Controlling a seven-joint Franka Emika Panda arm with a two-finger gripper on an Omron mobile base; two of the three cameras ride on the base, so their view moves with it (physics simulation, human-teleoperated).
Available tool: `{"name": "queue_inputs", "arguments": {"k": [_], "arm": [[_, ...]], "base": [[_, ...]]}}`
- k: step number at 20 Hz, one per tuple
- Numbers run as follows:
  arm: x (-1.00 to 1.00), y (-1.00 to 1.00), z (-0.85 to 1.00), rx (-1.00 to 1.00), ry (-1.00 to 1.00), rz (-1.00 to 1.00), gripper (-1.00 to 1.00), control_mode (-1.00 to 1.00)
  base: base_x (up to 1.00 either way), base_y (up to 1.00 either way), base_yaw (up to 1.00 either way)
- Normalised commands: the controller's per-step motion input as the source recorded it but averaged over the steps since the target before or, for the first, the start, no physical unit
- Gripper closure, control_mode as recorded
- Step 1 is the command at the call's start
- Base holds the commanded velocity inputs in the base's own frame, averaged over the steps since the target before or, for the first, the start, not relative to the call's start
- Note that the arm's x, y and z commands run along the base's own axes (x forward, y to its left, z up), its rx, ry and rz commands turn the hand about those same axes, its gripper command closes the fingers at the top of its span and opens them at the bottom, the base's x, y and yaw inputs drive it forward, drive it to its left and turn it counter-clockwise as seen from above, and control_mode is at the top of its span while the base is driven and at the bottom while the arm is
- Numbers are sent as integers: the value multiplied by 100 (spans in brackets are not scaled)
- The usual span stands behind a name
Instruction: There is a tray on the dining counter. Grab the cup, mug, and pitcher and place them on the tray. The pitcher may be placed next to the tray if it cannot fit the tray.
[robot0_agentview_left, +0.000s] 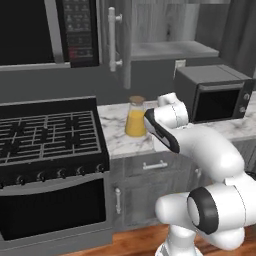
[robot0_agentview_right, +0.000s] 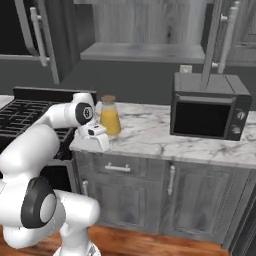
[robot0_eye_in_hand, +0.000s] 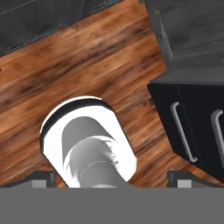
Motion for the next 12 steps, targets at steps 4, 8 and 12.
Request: {"name": "queue_inputs", "arguments": {"k": [4,8,12], "arm": [[0,0,0,0,0,0,-100,100],[0,0,0,0,0,0,-100,100],[19,0,0,14,2,0,-100,-100]], "base": [[54,-45,0],[57,-21,0],[23,-2,0]]}}
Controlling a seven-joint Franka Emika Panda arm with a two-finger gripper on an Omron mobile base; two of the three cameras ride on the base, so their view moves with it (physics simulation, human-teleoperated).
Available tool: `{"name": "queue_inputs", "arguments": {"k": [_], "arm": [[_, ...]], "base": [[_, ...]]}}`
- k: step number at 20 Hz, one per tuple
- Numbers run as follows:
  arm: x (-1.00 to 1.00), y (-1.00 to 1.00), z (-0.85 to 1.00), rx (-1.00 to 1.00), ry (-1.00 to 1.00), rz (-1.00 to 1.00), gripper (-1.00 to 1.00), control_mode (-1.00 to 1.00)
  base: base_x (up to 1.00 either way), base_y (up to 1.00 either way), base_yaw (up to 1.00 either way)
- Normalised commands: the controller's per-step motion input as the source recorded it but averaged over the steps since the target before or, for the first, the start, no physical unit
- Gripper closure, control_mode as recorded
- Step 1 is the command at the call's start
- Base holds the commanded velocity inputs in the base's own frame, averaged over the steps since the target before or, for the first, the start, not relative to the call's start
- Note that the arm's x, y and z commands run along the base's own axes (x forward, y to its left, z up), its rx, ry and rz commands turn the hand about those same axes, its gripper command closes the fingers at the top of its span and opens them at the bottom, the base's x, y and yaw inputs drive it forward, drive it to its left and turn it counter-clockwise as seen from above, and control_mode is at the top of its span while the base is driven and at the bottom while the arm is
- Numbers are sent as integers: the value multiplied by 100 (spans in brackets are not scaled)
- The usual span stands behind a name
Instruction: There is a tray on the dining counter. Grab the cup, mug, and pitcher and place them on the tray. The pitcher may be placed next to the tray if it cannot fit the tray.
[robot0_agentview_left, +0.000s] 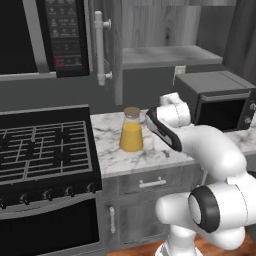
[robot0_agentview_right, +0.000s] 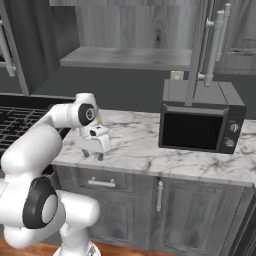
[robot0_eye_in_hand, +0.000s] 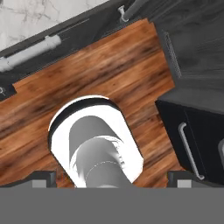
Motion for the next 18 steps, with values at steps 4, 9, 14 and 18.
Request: {"name": "queue_inputs", "arguments": {"k": [4,9,14,18], "arm": [[7,2,0,24,0,0,-100,-100],[-16,15,0,15,-9,0,-100,-100],[-12,38,0,2,-27,0,-100,-100],[-8,55,0,-2,-40,0,-100,-100]], "base": [[0,0,0],[0,0,0],[0,0,0],[0,0,0]]}}
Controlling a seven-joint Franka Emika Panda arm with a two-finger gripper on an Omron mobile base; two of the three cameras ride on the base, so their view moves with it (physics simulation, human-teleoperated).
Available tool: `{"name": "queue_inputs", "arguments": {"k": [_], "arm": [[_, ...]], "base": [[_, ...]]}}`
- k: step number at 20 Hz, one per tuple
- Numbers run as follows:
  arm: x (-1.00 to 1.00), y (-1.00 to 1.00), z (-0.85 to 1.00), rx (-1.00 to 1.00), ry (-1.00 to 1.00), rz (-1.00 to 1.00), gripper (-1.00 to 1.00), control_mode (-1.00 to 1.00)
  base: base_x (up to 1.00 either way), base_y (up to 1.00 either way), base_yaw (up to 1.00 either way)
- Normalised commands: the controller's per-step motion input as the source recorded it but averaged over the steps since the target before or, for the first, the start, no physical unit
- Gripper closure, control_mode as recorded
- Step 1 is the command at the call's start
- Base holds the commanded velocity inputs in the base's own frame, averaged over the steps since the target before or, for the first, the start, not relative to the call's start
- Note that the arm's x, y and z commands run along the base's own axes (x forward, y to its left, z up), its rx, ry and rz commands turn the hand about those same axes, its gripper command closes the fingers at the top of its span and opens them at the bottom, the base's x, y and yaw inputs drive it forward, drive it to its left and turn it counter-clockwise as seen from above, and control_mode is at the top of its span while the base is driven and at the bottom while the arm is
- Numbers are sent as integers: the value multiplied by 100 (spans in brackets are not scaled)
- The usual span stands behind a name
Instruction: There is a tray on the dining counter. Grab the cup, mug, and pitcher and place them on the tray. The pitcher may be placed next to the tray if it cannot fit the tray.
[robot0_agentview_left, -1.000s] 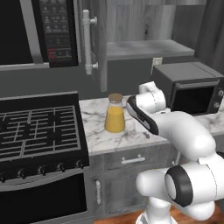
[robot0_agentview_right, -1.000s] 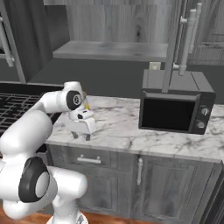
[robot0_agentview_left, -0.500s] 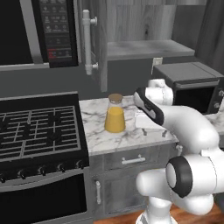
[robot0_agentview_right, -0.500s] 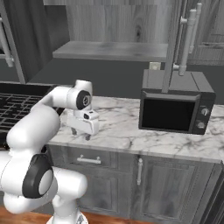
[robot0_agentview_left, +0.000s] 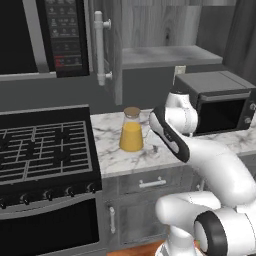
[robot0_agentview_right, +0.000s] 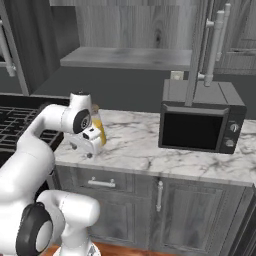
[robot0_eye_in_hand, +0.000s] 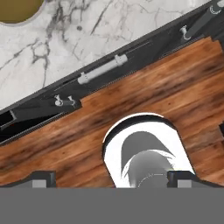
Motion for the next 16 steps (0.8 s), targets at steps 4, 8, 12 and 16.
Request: {"name": "queue_inputs", "arguments": {"k": [4,8,12,16], "arm": [[-1,42,0,-7,-34,-2,-100,-100],[0,52,0,-13,-27,-5,-100,-100],[1,57,0,-17,-22,-7,-100,-100],[13,60,0,-21,-15,-9,-100,-100]], "base": [[0,0,0],[0,0,0],[0,0,0],[0,0,0]]}}
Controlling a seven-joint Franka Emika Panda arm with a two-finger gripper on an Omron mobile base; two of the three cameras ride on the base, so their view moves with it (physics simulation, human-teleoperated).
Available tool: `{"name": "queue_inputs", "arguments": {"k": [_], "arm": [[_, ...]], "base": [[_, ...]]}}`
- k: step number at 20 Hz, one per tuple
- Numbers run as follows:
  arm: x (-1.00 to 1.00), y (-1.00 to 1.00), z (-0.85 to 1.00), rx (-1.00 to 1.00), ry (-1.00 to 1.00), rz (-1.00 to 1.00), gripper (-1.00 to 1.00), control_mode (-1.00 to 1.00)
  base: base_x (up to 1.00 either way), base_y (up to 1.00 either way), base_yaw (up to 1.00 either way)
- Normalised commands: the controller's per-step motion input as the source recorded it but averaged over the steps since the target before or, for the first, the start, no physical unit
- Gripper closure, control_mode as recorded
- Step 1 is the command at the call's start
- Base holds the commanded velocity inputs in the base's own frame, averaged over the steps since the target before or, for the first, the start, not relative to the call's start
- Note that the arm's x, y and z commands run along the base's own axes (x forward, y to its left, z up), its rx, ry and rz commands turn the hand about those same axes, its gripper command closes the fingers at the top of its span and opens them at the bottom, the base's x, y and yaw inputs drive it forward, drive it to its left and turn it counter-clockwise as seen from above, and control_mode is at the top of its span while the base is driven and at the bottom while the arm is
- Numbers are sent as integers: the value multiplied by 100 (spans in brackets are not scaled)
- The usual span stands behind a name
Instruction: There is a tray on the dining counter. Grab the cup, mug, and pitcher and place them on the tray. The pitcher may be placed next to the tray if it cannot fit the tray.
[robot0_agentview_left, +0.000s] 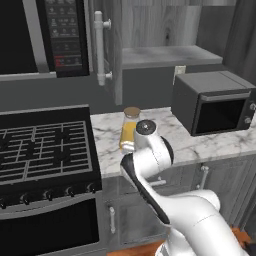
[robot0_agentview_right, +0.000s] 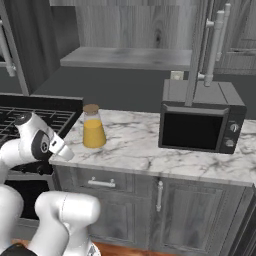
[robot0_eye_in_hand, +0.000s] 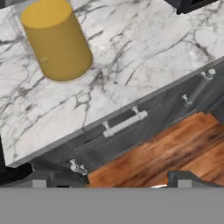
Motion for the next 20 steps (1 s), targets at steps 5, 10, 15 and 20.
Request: {"name": "queue_inputs", "arguments": {"k": [5,10,15,20], "arm": [[28,63,0,-22,-12,-10,-100,-100],[59,65,0,-20,-7,-11,-100,-100],[79,61,0,-11,0,-12,-100,-100],[74,42,0,-6,6,-15,-100,-100]], "base": [[0,0,0],[0,0,0],[0,0,0],[0,0,0]]}}
